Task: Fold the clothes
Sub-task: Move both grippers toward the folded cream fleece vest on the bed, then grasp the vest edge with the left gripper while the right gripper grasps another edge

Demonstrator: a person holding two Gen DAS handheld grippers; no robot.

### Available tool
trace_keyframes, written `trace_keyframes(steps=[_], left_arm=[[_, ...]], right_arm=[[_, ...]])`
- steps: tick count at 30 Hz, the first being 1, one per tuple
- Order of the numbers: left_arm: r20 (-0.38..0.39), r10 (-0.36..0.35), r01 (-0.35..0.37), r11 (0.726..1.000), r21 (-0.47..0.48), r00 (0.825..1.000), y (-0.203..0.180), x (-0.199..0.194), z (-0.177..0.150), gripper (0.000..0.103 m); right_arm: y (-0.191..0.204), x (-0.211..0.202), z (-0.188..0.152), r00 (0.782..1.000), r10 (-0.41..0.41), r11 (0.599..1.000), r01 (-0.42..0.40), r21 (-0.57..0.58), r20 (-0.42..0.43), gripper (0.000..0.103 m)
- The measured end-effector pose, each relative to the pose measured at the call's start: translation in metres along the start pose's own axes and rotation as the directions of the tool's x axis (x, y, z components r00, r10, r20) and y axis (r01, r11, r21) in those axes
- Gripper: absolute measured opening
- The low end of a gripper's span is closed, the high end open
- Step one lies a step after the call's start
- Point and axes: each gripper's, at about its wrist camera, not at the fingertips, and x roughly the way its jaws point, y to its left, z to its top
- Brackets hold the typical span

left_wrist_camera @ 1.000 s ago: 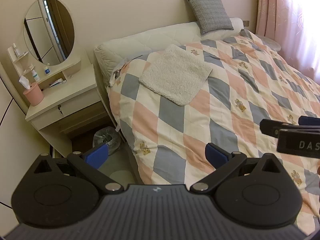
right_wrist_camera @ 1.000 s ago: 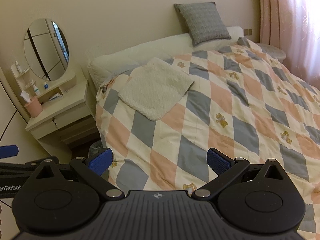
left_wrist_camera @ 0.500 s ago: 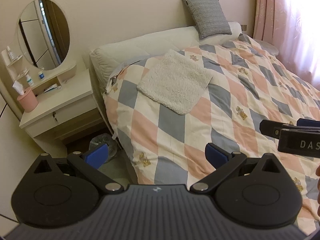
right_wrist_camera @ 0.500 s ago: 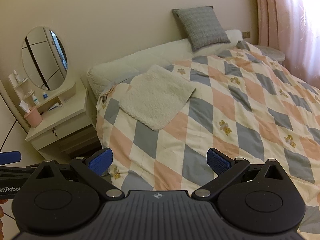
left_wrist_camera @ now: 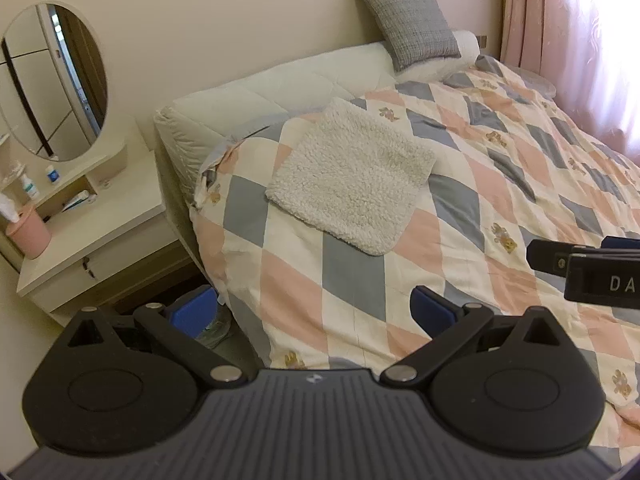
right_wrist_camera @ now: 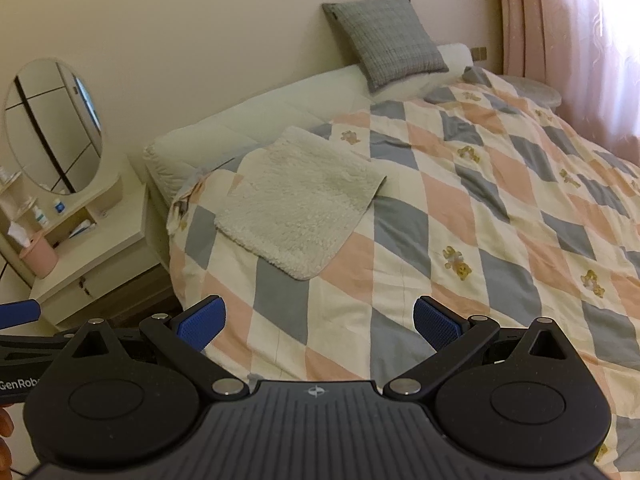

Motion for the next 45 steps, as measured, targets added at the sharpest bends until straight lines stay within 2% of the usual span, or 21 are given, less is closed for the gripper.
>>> trace_keyframes(steps=[9, 15, 26, 29, 35, 39, 43, 45], left_arm=[[-0.013, -0.045, 0.045, 0.999, 0.02, 0.999, 0.015, 0.053, 0.045, 0.102], [-0.021, -0.064, 0.065, 0.997, 0.033, 0.998, 0.023, 0.076, 0.062, 0.102], [-0.04, -0.095, 0.097, 0.994, 0.054, 0.995, 0.036, 0.118, 0.09, 0.102], [-0.051, -0.108, 0.113, 0.989, 0.094, 0.993, 0.033, 0.14, 0.088, 0.102], [-0.078, -0.136, 0.149, 0.971, 0.19, 0.988, 0.023, 0.189, 0.078, 0.102], [-0.097, -0.153, 0.173, 0.952, 0.252, 0.983, 0.017, 0.222, 0.072, 0.102], [-0.118, -0.168, 0.197, 0.929, 0.313, 0.979, 0.01, 0.255, 0.065, 0.101], [-0.114, -0.163, 0.194, 0.905, 0.378, 0.98, 0.003, 0.277, 0.056, 0.097]], right_arm=[[0.008, 0.056, 0.042, 0.999, -0.039, 0.998, 0.04, 0.046, -0.031, 0.103], [0.016, 0.08, 0.063, 0.997, -0.061, 0.997, 0.063, 0.054, -0.04, 0.103], [0.024, 0.114, 0.079, 0.993, -0.093, 0.991, 0.099, 0.089, -0.075, 0.103], [0.024, 0.125, 0.082, 0.991, -0.101, 0.989, 0.109, 0.096, -0.084, 0.103], [0.011, 0.152, 0.08, 0.991, -0.112, 0.983, 0.12, 0.138, -0.069, 0.103], [-0.006, 0.182, 0.073, 0.989, -0.118, 0.973, 0.133, 0.188, -0.09, 0.103], [-0.03, 0.22, 0.06, 0.99, -0.088, 0.947, 0.116, 0.299, -0.106, 0.103], [-0.045, 0.24, 0.052, 0.993, -0.062, 0.923, 0.096, 0.372, -0.103, 0.103]])
